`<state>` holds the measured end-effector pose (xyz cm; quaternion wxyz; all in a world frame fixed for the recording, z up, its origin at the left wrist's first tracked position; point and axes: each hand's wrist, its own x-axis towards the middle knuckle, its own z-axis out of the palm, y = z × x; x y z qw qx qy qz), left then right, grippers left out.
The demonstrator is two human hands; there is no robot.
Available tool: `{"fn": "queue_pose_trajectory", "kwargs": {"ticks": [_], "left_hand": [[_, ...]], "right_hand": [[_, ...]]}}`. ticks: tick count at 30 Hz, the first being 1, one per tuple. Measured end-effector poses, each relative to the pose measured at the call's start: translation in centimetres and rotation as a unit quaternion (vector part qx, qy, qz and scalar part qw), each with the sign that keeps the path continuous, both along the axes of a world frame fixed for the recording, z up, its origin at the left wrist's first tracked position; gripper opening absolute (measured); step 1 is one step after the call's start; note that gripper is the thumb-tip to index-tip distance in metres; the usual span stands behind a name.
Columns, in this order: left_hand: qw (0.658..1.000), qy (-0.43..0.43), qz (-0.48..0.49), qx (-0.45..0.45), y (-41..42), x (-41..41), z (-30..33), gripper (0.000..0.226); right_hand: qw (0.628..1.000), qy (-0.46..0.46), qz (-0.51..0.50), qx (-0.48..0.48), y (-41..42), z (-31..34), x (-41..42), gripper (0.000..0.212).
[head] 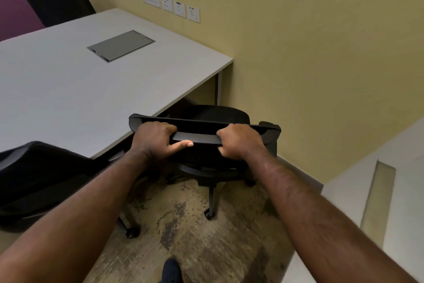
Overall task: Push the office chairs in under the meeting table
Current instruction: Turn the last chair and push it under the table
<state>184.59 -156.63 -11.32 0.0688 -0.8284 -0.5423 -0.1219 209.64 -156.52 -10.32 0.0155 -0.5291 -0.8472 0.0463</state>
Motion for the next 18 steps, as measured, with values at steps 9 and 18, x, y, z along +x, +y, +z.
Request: {"fn": "queue_pose_trajectory", "kwargs": {"ticks": [9,18], "left_hand": [[0.998,0.004,0.070,-0.004,0.5,3.9,0.3,0.070],[0.989,-0.022,0.143,0.035,5.2,8.2,-0.7,0.071]], "right_hand": [[0.998,-0.045,0.045,0.013,5.0,-0.2,3.8,0.033],[0.996,-0.081,0.011,0.042,13.8,-0.4,6.5,0.013]]}}
